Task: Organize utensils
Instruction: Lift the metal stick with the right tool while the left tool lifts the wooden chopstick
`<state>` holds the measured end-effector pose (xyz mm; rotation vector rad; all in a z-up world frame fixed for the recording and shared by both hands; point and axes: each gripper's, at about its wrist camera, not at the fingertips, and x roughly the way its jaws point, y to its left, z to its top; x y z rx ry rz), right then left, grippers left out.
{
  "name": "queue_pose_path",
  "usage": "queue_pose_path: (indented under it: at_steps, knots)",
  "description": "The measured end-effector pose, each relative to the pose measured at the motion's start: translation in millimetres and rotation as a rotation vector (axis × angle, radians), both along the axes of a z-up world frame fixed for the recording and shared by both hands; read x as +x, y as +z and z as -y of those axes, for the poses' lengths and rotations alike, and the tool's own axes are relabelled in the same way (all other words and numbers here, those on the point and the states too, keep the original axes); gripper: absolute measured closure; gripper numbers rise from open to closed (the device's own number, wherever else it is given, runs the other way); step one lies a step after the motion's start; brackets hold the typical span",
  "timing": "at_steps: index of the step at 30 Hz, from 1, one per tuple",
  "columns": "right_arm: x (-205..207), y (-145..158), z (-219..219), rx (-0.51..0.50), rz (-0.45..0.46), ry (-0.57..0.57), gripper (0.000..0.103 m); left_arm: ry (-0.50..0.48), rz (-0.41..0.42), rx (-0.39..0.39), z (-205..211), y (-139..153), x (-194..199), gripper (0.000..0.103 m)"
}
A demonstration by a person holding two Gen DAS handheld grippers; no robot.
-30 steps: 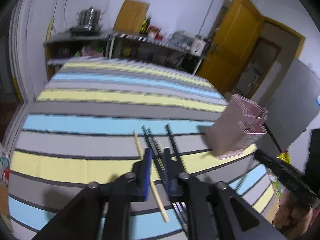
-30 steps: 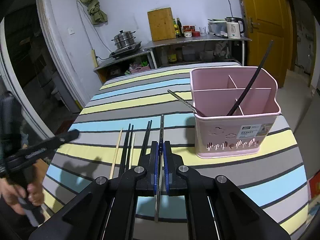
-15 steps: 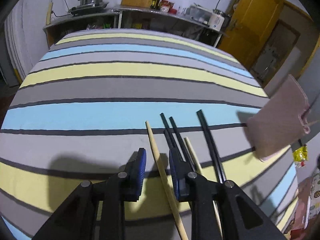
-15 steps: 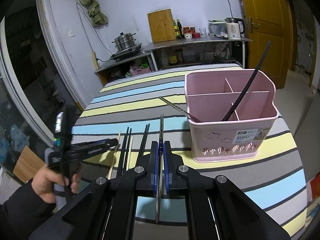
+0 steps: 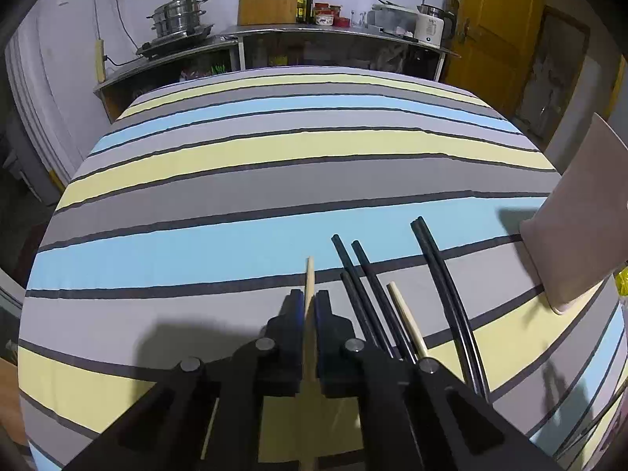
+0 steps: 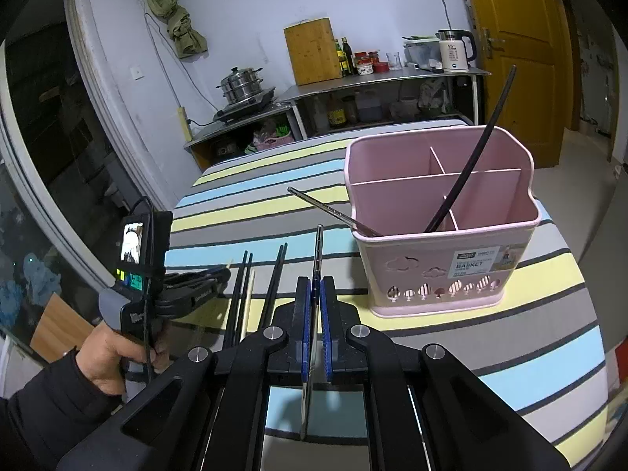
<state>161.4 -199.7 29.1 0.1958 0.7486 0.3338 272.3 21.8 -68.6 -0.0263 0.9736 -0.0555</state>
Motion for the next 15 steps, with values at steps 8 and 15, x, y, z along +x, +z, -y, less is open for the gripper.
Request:
queue_pose_path:
  at_steps: [8, 15]
  knots:
    - [-2, 5, 1, -0.003, 0.009, -0.001, 0.098, -0.024, 0.077, -0.086, -13, 42, -20, 0.098]
    - [-8, 11, 0, -0.012, 0.022, -0.007, 0.098, -0.063, 0.188, -0.134, -20, 99, -55, 0.098]
